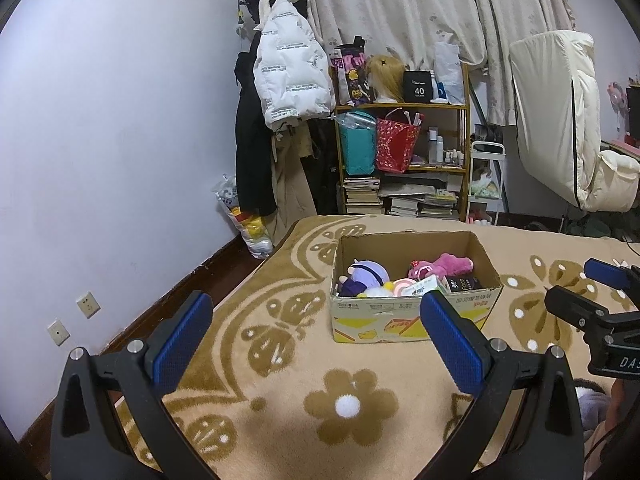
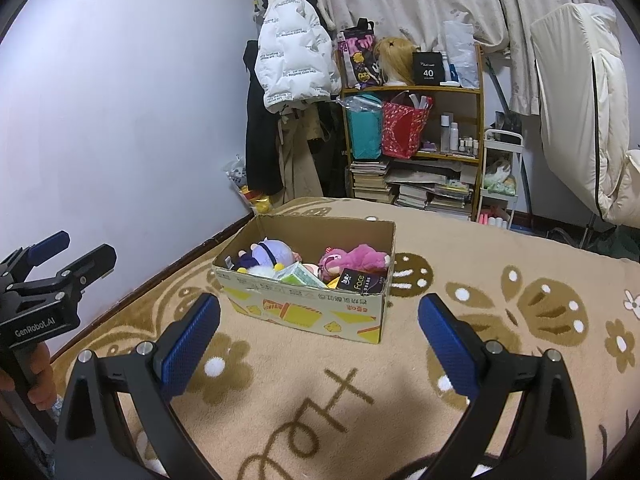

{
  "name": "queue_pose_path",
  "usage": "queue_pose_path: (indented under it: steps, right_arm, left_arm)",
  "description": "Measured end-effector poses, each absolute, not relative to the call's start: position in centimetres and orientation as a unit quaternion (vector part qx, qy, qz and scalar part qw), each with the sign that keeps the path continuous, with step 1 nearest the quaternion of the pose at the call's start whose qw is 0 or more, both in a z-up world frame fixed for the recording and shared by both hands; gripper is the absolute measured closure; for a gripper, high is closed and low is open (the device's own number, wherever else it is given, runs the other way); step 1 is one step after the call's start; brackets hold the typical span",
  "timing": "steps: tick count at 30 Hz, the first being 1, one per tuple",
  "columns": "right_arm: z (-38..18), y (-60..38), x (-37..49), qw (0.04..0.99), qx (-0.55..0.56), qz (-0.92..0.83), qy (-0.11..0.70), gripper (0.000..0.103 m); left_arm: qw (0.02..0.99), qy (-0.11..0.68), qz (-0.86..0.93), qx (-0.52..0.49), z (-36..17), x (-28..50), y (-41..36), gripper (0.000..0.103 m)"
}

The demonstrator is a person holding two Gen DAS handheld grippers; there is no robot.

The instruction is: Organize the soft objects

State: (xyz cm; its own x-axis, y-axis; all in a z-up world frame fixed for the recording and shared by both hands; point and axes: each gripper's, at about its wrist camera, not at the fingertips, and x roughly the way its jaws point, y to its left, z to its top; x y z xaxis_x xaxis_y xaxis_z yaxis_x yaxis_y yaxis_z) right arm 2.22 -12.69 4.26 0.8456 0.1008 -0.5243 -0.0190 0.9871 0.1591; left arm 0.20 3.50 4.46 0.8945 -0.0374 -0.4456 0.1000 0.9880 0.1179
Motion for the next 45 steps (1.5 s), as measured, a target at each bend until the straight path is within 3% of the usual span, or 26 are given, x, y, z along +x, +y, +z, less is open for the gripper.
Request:
queue_pose_path:
  steps: [45]
  right_arm:
    - [4.0,-13.6,1.9,0.958,0.073,0.028,0.277,0.0]
  left_arm:
    - [0.967,0.236,-0.039,0.084,3.8,0.1,3.1,0.001]
